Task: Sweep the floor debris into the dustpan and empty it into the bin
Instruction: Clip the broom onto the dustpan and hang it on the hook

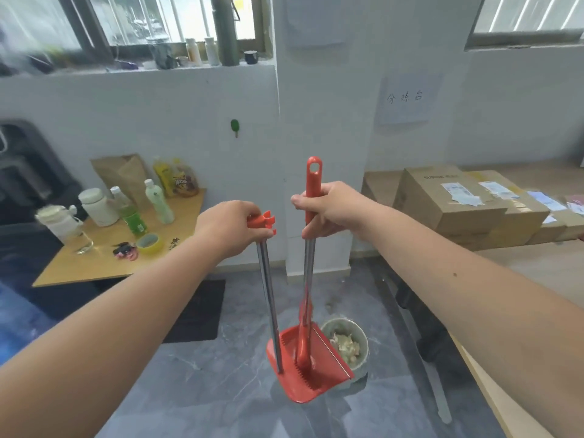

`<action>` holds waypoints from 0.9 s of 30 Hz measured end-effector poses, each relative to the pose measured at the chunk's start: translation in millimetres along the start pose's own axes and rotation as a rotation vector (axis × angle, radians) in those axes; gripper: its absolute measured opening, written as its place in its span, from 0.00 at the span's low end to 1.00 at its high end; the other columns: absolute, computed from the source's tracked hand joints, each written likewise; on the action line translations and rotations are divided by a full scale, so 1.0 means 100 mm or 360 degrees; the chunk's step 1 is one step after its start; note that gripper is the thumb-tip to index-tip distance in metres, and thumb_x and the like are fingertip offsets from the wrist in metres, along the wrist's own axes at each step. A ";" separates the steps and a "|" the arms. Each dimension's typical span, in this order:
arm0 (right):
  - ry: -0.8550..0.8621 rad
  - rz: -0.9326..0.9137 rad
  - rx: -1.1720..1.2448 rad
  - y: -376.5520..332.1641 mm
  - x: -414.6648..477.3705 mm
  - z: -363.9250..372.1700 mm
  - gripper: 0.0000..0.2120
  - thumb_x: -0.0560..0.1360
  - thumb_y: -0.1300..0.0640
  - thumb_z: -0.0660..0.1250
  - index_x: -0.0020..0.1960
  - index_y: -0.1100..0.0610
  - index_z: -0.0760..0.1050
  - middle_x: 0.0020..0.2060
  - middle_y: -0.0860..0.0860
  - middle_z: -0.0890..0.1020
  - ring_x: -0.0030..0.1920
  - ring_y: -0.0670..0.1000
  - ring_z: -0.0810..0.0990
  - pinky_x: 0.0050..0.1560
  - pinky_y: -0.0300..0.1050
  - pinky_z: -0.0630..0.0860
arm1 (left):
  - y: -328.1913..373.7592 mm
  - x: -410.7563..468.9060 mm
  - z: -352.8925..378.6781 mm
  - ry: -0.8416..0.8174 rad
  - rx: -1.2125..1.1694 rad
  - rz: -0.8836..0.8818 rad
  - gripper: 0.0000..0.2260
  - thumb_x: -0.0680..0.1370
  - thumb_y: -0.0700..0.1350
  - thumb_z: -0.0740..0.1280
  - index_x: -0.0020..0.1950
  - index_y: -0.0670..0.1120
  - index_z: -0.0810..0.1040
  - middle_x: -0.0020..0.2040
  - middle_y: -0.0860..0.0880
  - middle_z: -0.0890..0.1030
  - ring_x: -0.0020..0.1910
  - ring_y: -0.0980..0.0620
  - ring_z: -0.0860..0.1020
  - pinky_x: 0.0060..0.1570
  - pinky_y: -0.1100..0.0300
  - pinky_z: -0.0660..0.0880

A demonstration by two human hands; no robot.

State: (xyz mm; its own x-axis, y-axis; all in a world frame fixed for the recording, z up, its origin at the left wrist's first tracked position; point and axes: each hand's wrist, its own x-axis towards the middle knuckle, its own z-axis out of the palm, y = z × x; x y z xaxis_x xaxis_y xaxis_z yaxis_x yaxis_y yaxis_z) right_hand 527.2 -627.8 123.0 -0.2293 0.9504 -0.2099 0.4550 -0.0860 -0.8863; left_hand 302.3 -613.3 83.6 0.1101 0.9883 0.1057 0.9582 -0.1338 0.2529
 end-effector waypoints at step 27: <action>0.0064 -0.0744 0.0761 -1.62 2.21 1.61 0.15 0.82 0.49 0.62 0.42 0.57 0.71 0.32 0.52 0.75 0.35 0.52 0.75 0.51 0.55 0.76 | -1.77 1.25 -0.68 0.0061 -0.0075 -0.0046 0.13 0.73 0.66 0.71 0.49 0.60 0.78 0.44 0.59 0.82 0.45 0.53 0.81 0.38 0.58 0.73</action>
State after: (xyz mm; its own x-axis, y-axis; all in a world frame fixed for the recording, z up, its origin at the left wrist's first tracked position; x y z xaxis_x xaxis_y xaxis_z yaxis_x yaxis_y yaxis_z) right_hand 264.0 -451.6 153.4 -0.2734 0.9294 0.2478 -0.1183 0.2231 -0.9676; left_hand 128.1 -471.2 117.1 0.0717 0.9883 0.1345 0.9472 -0.1097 0.3013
